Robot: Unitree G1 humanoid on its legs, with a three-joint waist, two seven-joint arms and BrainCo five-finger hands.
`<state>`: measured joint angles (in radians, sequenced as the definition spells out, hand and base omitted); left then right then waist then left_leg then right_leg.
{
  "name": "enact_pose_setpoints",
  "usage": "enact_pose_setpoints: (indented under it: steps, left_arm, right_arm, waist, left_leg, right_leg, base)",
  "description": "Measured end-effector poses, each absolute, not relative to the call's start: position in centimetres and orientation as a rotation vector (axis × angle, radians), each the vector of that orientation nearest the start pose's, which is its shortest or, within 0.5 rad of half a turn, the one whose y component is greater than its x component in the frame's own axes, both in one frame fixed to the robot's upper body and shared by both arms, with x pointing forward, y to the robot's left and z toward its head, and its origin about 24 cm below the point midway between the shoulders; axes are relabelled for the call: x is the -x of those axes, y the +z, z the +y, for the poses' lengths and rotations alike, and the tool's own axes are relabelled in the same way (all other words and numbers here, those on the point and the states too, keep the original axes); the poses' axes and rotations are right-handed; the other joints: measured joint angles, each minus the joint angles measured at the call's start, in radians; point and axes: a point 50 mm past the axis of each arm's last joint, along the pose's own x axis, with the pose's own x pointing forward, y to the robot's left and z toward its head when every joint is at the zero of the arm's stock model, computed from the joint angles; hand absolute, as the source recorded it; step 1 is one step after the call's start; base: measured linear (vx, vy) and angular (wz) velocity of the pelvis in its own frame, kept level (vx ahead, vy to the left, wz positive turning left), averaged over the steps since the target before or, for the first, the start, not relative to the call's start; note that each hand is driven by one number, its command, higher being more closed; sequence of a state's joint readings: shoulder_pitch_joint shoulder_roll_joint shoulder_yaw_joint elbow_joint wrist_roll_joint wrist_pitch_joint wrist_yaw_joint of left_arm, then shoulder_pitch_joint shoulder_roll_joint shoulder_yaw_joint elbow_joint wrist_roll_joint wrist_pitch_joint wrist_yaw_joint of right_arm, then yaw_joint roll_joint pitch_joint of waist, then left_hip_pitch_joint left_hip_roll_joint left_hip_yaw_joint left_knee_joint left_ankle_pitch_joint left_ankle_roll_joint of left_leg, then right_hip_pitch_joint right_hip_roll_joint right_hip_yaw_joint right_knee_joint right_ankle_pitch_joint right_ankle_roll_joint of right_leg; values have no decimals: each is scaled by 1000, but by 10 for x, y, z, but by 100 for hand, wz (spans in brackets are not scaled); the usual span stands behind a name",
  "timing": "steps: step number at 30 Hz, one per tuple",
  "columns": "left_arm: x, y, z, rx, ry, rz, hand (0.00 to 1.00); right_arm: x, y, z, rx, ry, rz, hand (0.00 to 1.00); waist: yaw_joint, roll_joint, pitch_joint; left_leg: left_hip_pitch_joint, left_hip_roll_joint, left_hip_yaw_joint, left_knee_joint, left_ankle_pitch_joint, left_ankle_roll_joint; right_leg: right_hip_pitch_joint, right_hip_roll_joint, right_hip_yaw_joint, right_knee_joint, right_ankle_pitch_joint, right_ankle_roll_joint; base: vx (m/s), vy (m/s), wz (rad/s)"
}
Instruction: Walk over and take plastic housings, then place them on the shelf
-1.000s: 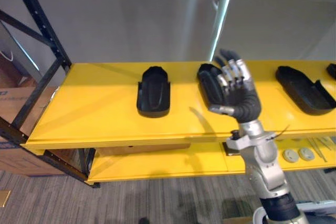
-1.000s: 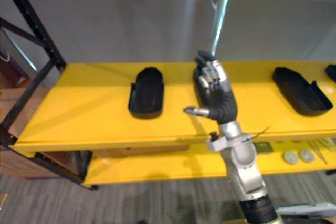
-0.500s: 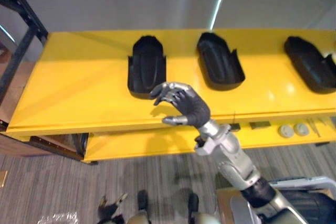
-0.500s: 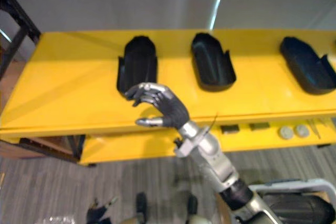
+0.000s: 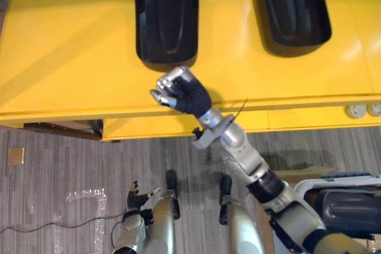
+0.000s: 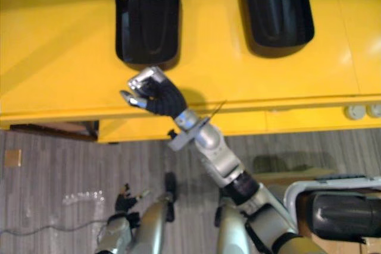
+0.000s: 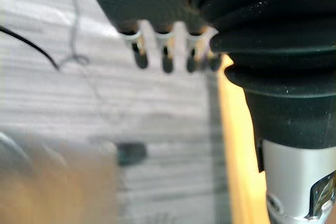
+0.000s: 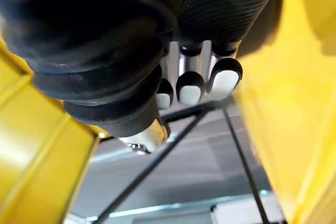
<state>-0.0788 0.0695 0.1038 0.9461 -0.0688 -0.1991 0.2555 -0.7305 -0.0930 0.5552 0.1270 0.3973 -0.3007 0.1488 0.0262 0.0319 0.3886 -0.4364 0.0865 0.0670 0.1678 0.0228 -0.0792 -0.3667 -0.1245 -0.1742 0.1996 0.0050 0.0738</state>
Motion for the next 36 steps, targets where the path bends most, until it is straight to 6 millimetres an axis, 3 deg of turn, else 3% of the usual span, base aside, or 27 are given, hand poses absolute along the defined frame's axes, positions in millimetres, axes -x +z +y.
enact_pose_setpoints:
  steps: [3,12,26,36]
  left_arm:
    - [-187,-116,201,-56,386,673,0]
    - [-185,-117,200,-44,389,684,0]
    - [-190,-115,199,-20,396,668,0]
    - [-191,-112,200,-19,396,651,0]
  right_arm:
    - [-285,215,17,-72,918,-721,100]
    - [-295,210,37,1,915,-673,100]
    - [-324,224,28,76,647,-697,100]
    - [-338,237,20,59,554,-694,100]
  waist:
    - [20,1,0]
    - [22,5,2]
    - [32,42,19]
    - [48,44,20]
  left_leg:
    - [0,-3,-13,-55,42,-2]
    - [22,-6,-28,-95,60,-6]
    - [52,-3,-58,-213,137,-14]
    - [46,3,-59,-246,163,-20]
  right_leg:
    - [-16,-1,-21,2,-5,-7]
    - [-9,1,-21,3,-10,-15]
    - [-21,2,-60,28,-30,-14]
    - [-53,0,-70,61,-37,-15]
  base:
    - [45,-23,20]
    - [32,-4,4]
    - [-16,-10,8]
    - [-21,-15,3]
